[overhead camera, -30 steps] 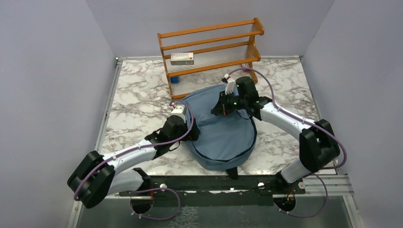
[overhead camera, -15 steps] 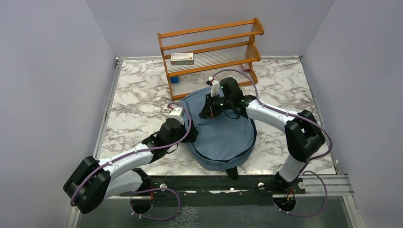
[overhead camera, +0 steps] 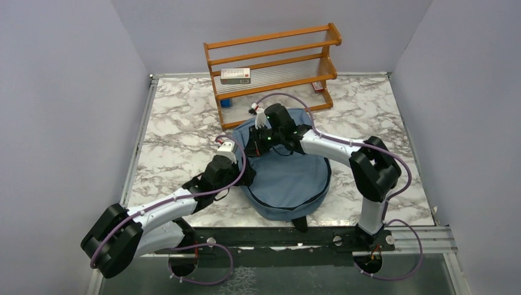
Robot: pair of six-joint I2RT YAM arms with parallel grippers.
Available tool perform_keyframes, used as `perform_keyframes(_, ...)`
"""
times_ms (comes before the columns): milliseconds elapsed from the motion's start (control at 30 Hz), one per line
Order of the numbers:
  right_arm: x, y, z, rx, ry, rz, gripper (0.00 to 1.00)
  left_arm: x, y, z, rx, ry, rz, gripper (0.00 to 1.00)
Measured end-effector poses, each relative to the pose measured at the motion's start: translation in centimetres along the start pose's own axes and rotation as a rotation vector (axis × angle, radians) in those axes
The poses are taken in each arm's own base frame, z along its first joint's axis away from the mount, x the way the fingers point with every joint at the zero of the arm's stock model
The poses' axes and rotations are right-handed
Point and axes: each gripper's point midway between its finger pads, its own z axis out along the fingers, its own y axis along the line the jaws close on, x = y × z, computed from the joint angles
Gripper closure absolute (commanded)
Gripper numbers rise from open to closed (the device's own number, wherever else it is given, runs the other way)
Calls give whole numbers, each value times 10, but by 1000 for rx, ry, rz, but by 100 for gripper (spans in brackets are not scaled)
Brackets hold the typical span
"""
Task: Pack the student bag
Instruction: Unzip the student bag at the center of the board.
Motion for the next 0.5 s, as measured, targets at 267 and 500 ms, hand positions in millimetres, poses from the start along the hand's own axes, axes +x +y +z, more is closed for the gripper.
perform_keyframes(267, 0, -3, 7, 11, -8, 31, 97, 1, 1, -3, 5, -9, -2, 14)
perform_keyframes(500, -15, -4, 2, 57, -51, -5, 64, -2, 0, -5, 8, -19, -4, 9)
